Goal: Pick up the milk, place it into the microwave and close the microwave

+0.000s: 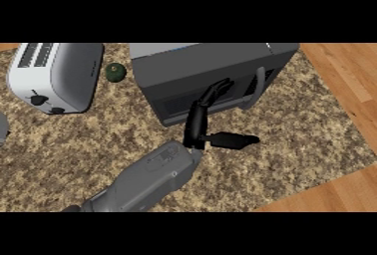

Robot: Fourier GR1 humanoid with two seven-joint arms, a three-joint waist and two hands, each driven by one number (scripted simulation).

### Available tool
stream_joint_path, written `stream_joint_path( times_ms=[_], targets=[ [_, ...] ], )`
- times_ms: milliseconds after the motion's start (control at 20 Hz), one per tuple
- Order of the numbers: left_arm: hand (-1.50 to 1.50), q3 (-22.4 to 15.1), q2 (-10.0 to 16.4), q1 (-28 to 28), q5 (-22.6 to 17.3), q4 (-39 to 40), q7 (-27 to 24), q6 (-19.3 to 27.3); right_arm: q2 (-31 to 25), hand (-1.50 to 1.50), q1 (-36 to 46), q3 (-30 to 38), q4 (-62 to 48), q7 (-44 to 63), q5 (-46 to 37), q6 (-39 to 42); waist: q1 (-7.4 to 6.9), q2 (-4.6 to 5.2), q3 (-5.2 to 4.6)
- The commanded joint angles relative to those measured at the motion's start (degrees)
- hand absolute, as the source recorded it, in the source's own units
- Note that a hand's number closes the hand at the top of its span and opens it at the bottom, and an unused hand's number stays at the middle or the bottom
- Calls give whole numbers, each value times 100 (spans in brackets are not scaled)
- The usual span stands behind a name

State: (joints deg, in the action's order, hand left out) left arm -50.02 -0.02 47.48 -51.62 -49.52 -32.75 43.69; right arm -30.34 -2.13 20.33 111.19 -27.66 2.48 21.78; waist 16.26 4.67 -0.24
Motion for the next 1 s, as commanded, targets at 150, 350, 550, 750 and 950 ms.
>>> stream_joint_path(
  times_ms=[150,350,550,750,950],
  targets=[
    [-150,219,2,343,-320,382,-187,98,-87,150,244,-19,-122,58,15,12,71,56,4],
    [-150,248,2,437,-458,455,-249,54,-109,150,443,-5,-240,133,1,-66,21,98,3],
    [-150,149,2,375,-508,402,-409,3,607,-150,352,-467,-732,339,1258,397,-20,152,28],
    [-150,157,2,472,-617,488,-451,-26,543,-150,516,-417,-980,490,1589,528,-20,142,22],
    [-150,129,2,455,-725,534,-554,-76,466,-150,613,-417,-1169,590,1791,671,43,154,18]
  ],
)
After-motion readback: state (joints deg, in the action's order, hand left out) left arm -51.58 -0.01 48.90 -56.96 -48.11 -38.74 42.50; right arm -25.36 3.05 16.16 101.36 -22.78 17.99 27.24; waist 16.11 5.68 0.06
